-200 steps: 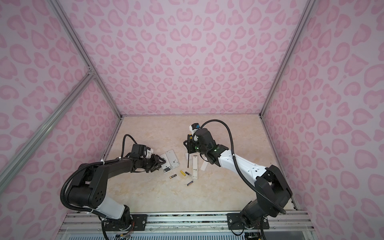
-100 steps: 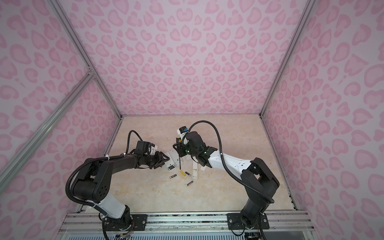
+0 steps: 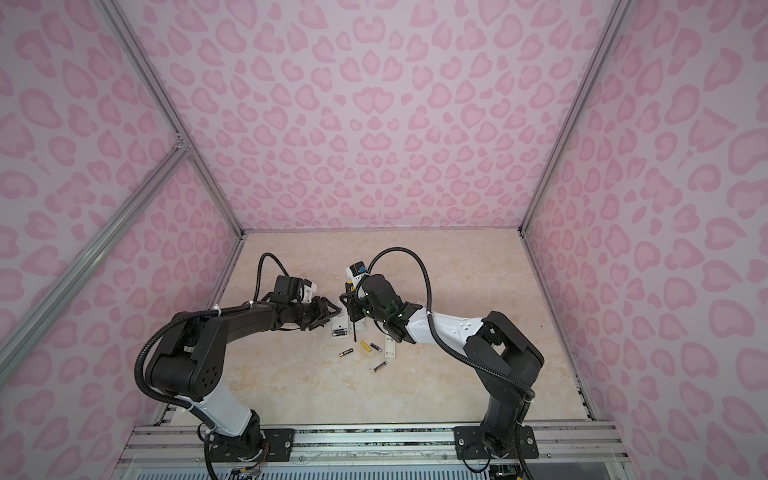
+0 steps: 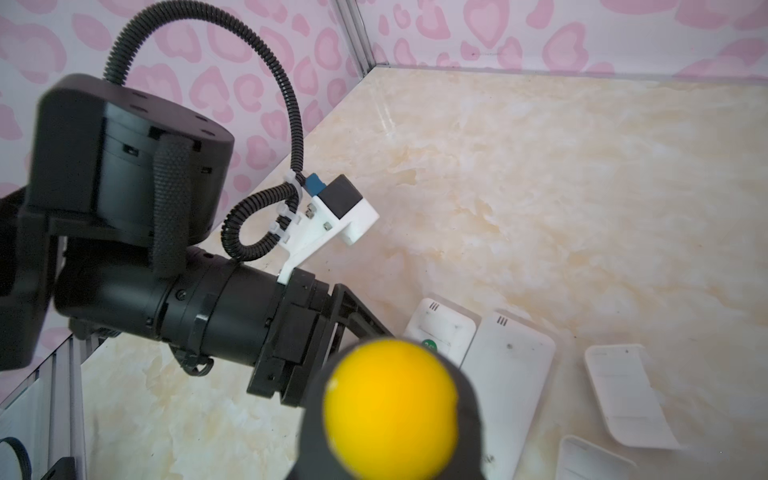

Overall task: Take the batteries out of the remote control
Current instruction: 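Move the screwdriver tip to the remote's battery compartment while the left gripper steadies the remote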

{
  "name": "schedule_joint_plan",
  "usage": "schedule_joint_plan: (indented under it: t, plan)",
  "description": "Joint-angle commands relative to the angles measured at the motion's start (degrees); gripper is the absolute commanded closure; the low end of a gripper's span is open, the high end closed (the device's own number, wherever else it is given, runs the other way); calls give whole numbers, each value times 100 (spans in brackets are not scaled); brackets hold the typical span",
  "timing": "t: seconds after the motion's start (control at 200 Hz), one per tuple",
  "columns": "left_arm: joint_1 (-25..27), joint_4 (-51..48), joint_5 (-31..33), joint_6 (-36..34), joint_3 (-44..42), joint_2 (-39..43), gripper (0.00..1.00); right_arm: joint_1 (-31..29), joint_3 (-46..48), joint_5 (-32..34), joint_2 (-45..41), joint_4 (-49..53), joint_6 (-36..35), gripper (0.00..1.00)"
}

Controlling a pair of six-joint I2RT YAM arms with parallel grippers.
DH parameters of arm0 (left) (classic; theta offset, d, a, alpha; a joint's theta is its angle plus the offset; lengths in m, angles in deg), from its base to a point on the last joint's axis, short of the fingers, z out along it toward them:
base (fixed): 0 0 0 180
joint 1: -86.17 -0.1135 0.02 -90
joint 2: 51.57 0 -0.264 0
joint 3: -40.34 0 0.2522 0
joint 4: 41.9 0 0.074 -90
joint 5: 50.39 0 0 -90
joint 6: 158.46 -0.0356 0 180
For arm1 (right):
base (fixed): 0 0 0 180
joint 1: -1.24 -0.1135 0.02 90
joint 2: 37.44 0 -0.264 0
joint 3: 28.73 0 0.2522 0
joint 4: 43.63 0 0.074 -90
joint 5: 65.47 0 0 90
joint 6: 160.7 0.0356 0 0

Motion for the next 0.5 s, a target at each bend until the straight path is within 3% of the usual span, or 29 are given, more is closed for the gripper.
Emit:
schedule_joint_plan:
  t: [0.0, 0.26, 0.495]
  plan:
    - [-75, -242, 100, -161, -122, 353, 43, -105, -36, 307, 122, -487, -278, 100]
    - [-107, -369, 336, -37, -1081, 2023, 48, -260, -57, 232, 318, -1029, -1013, 100]
    - [67, -46, 281, 386, -1727, 2465, 52, -261, -244, 70, 669, -1386, -1310, 100]
